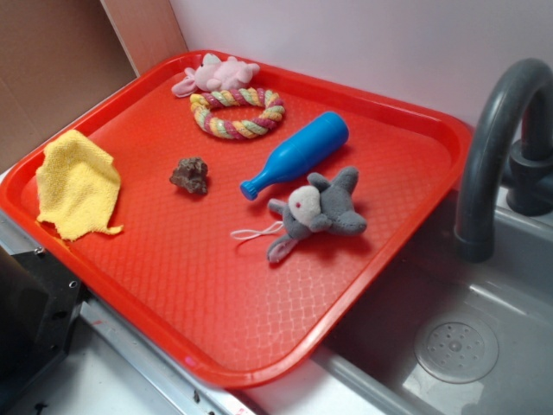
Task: Grab the gray animal.
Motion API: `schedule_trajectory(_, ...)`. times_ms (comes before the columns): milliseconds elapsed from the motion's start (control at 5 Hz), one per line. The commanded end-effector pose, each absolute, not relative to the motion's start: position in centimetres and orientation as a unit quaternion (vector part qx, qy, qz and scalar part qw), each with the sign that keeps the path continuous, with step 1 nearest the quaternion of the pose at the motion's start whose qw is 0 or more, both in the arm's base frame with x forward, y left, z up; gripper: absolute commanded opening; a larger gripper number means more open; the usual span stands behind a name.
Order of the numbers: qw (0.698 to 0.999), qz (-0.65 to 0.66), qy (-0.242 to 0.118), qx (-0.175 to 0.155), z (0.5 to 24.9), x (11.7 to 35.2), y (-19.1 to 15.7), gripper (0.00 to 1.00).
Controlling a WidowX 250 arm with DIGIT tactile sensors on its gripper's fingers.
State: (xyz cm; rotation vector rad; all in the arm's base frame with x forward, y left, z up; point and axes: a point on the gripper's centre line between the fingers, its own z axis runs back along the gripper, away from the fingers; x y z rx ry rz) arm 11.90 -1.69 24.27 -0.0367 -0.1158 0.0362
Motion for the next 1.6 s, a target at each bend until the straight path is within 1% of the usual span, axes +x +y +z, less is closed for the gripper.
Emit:
schedule_trajectory(0,0.998,0.018,-0.058,-0.018,24.3,11.9,-1.7,1.0)
schedule_trajectory(200,0.99,-0.102,-0.091,-0.016,23.2,15.2,-2.7,1.0)
schedule_trajectory(400,0.975,-0.197,-0.104,-0.015,21.8,17.8,-4.4,1.0)
schedule_trajectory(600,0.955,-0.272,-0.117,-0.032,20.0,19.8,-6.7,1.0)
schedule_trajectory(800,0.939,-0.329,-0.091,-0.042,17.8,20.9,-10.0,1.0)
schedule_trajectory(1000,0.936,-0.337,-0.072,-0.064,15.4,22.2,-12.0,1.0)
schedule_trajectory(1200,0.936,-0.341,-0.059,-0.068,13.5,23.2,-12.8,1.0)
schedule_trajectory(1400,0.937,-0.343,-0.021,-0.059,10.9,24.4,-13.5,1.0)
